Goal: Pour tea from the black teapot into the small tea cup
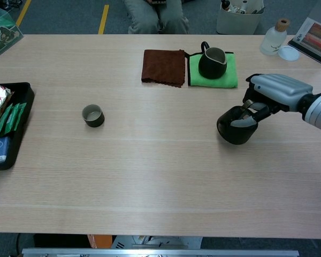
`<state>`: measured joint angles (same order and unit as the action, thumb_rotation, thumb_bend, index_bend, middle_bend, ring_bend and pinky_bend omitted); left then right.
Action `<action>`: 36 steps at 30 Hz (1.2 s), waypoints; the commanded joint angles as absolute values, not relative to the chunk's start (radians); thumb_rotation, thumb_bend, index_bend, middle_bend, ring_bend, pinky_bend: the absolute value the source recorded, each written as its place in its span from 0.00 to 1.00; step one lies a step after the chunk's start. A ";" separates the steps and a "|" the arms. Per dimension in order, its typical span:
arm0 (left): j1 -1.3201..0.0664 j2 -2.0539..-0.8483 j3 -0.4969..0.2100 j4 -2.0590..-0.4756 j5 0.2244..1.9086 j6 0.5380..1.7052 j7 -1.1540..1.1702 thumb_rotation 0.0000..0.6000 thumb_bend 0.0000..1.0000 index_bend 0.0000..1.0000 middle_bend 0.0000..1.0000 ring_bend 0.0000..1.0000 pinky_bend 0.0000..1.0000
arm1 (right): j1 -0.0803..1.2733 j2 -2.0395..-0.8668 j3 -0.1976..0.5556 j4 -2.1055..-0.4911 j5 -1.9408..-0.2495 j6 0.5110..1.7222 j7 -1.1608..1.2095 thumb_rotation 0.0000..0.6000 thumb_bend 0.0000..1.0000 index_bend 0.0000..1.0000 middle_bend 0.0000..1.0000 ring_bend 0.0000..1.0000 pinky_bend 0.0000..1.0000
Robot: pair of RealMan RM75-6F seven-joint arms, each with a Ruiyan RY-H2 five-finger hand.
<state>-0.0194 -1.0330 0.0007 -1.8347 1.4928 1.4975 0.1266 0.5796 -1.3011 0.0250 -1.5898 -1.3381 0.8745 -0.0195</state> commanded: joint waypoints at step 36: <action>-0.014 -1.024 0.009 -1.827 1.523 1.512 0.107 1.00 0.30 0.28 0.26 0.22 0.22 | 0.549 -1.240 0.071 -1.736 -1.325 1.016 -0.213 0.59 0.47 1.00 1.00 0.98 0.11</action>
<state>-0.0135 -1.0237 0.0093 -1.8271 1.5230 1.5124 0.1066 0.5498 -1.2410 0.0701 -1.7342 -1.3272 1.0141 -0.2076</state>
